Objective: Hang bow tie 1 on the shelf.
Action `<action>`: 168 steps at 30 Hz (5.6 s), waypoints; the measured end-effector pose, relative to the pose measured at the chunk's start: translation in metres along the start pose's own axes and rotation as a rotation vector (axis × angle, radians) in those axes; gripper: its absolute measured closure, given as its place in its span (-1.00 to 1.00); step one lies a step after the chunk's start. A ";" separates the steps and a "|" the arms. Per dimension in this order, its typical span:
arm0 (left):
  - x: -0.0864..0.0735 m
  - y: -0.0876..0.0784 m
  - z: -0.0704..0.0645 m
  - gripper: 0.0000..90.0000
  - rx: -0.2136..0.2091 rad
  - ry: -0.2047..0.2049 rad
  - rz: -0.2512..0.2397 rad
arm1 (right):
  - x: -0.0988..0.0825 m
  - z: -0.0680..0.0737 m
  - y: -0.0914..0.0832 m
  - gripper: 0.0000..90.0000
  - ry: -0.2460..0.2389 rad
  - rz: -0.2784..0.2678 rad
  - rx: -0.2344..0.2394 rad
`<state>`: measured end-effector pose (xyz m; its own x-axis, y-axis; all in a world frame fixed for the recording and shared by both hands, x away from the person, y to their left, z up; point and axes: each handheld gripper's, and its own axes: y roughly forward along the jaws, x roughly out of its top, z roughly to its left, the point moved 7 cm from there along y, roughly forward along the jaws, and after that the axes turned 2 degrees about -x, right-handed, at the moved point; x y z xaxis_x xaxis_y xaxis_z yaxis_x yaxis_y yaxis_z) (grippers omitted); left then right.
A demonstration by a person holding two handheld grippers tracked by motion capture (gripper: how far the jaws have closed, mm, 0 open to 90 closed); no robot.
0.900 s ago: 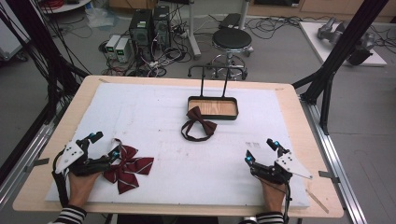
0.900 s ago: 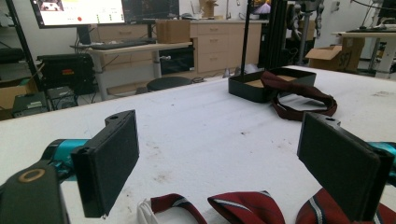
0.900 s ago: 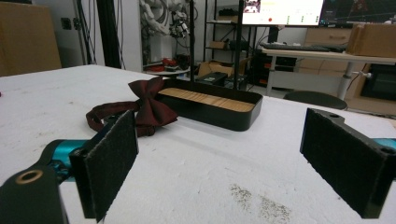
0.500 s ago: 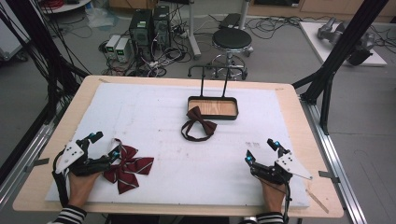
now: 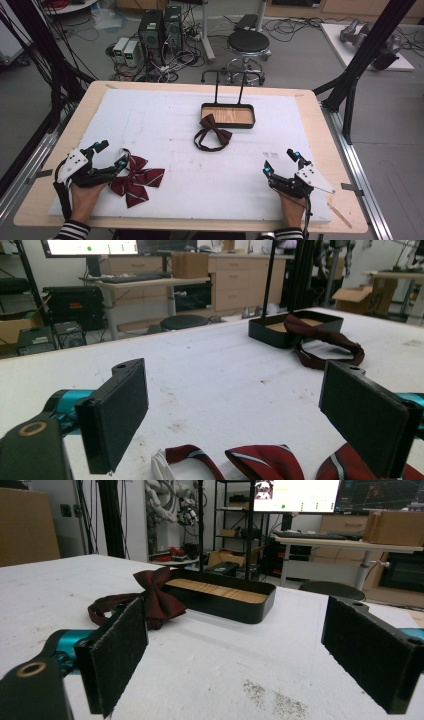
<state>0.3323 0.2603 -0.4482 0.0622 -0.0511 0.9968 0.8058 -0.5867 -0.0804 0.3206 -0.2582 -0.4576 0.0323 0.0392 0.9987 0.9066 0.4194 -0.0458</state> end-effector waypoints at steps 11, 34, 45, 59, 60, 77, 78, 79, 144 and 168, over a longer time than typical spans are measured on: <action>0.029 -0.004 -0.004 -0.71 -0.020 0.080 0.184 | 0.000 0.000 0.000 -0.77 0.007 0.000 -0.004; 0.021 0.005 -0.038 -0.67 -0.155 0.234 0.633 | 0.000 -0.001 0.000 -0.76 0.007 -0.003 -0.007; 0.013 0.012 -0.039 -0.61 -0.198 0.110 0.770 | 0.000 -0.001 0.000 -0.76 0.009 -0.002 -0.006; -0.009 0.013 -0.035 -0.51 -0.228 0.050 0.885 | 0.000 -0.001 0.000 -0.77 0.008 -0.003 -0.005; -0.009 0.014 -0.035 -0.51 -0.227 0.046 0.882 | 0.000 -0.001 0.000 -0.77 0.008 -0.003 -0.005; -0.025 0.015 -0.033 -0.39 -0.216 0.021 0.956 | 0.000 -0.001 0.000 -0.77 0.008 -0.001 -0.006; -0.025 0.015 -0.033 -0.39 -0.215 0.016 0.959 | 0.000 -0.001 0.000 -0.77 0.008 -0.001 -0.006; -0.026 0.016 -0.033 -0.39 -0.204 0.015 0.962 | 0.000 -0.001 0.000 -0.76 0.009 -0.001 -0.006; 0.035 0.028 -0.031 0.66 -0.160 0.040 0.561 | 0.000 -0.001 0.000 -0.77 0.009 0.003 -0.003; 0.091 0.068 -0.041 0.66 -0.179 0.028 0.313 | 0.000 -0.002 0.000 -0.77 0.011 -0.001 -0.012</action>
<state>0.3688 0.1824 -0.3631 0.2712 -0.2714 0.9235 0.6342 -0.6714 -0.3835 0.3213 -0.2598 -0.4575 0.0360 0.0283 0.9990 0.9116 0.4086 -0.0444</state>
